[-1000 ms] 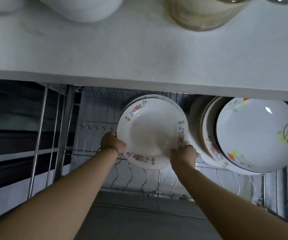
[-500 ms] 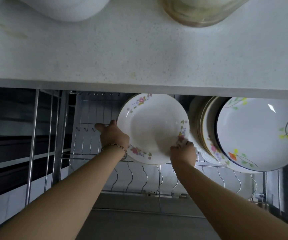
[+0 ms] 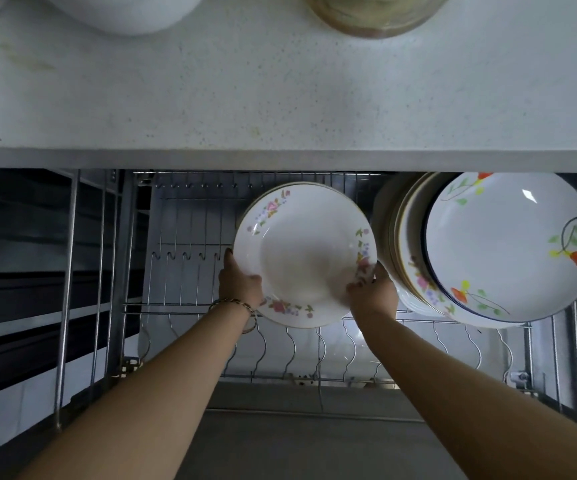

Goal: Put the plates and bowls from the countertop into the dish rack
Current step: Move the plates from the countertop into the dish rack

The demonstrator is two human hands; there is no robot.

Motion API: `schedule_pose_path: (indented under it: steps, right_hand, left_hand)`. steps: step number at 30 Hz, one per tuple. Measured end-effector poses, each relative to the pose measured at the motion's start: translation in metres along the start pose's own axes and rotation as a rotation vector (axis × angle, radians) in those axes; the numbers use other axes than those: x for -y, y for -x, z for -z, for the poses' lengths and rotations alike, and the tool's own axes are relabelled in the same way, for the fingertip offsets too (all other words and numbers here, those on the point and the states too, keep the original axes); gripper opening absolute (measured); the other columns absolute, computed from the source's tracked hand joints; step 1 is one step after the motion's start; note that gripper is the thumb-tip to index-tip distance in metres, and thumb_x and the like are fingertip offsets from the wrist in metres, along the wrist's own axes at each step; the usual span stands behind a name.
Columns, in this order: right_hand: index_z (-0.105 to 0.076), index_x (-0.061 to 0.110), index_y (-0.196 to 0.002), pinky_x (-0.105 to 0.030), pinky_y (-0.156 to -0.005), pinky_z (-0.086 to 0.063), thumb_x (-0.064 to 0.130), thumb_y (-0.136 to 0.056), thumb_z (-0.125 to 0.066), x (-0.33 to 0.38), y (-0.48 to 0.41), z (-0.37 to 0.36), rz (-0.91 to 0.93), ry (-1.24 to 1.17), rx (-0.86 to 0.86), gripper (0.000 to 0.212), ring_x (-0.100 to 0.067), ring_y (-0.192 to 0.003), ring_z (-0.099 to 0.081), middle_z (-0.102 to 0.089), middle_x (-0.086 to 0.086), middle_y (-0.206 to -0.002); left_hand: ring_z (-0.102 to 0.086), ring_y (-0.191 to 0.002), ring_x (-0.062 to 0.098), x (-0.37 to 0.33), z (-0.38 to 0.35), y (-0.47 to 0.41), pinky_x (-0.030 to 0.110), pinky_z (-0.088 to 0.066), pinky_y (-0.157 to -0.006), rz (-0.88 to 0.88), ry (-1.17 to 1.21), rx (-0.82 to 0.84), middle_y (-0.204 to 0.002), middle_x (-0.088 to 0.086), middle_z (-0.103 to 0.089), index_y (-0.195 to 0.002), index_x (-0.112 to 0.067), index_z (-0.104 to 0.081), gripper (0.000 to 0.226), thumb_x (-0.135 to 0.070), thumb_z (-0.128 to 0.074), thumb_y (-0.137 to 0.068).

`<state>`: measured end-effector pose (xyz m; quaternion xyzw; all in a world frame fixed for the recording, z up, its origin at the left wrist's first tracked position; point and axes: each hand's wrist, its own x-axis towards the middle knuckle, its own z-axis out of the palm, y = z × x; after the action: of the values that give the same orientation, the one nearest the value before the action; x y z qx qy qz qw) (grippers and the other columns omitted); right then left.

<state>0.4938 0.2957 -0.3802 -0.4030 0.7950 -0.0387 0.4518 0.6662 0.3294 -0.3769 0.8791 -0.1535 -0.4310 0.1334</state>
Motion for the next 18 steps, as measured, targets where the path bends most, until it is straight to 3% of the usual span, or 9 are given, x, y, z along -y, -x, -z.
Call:
schedule_pose_path:
  steps: [4, 8, 11, 13, 18]
  right_hand:
    - [-0.044, 0.008, -0.13, -0.025, -0.073, -0.034, 0.006, -0.087, -0.051, 0.002, 0.007, 0.009, 0.004, 0.08, 0.075, 0.043, -0.033, -0.109, -0.054, -0.056, -0.021, -0.122]
    - [-0.041, -0.004, -0.131, -0.032, -0.095, -0.041, 0.019, -0.094, -0.048, 0.003, 0.027, 0.037, 0.005, 0.338, 0.241, 0.044, -0.032, -0.122, -0.05, -0.053, -0.021, -0.131]
    - [-0.054, -0.001, -0.12, -0.027, -0.094, -0.043, 0.017, -0.092, -0.047, 0.004, 0.049, 0.07, 0.067, 0.538, 0.369, 0.035, -0.03, -0.12, -0.054, -0.058, -0.017, -0.128]
    - [-0.054, 0.003, -0.124, -0.027, -0.096, -0.043, 0.017, -0.092, -0.045, 0.006, 0.063, 0.099, 0.102, 0.595, 0.4, 0.036, -0.027, -0.12, -0.054, -0.057, -0.014, -0.13]
    - [-0.052, 0.007, -0.129, -0.025, -0.102, -0.038, 0.022, -0.094, -0.046, 0.023, 0.091, 0.203, 0.225, 0.621, 0.344, 0.038, -0.027, -0.128, -0.048, -0.052, -0.012, -0.137]
  left_hand:
    - [-0.053, -0.118, 0.037, -0.001, 0.005, 0.003, 0.036, -0.047, -0.086, -0.002, -0.042, 0.044, -0.132, 0.018, -0.052, -0.138, -0.005, -0.035, 0.053, -0.002, -0.05, -0.086]
    - [-0.052, -0.116, 0.039, -0.007, 0.017, 0.025, 0.041, -0.048, -0.096, 0.005, -0.232, 0.022, -0.133, 0.022, -0.046, -0.133, -0.002, -0.042, 0.047, -0.012, -0.049, -0.087]
    - [-0.05, -0.122, 0.035, -0.022, 0.027, 0.063, 0.036, -0.045, -0.103, -0.132, -0.315, 0.087, -0.137, 0.019, -0.044, -0.134, -0.004, -0.044, 0.044, -0.009, -0.046, -0.09]
    - [-0.052, -0.122, 0.03, -0.037, 0.031, 0.094, 0.03, -0.043, -0.1, -0.235, -0.366, 0.171, -0.135, 0.015, -0.051, -0.129, -0.004, -0.052, 0.038, -0.008, -0.044, -0.093]
    - [-0.057, -0.11, 0.026, -0.101, 0.025, 0.18, 0.025, -0.044, -0.091, -0.442, -0.499, 0.321, -0.123, 0.012, -0.062, -0.114, -0.006, -0.063, 0.03, -0.011, -0.042, -0.093]
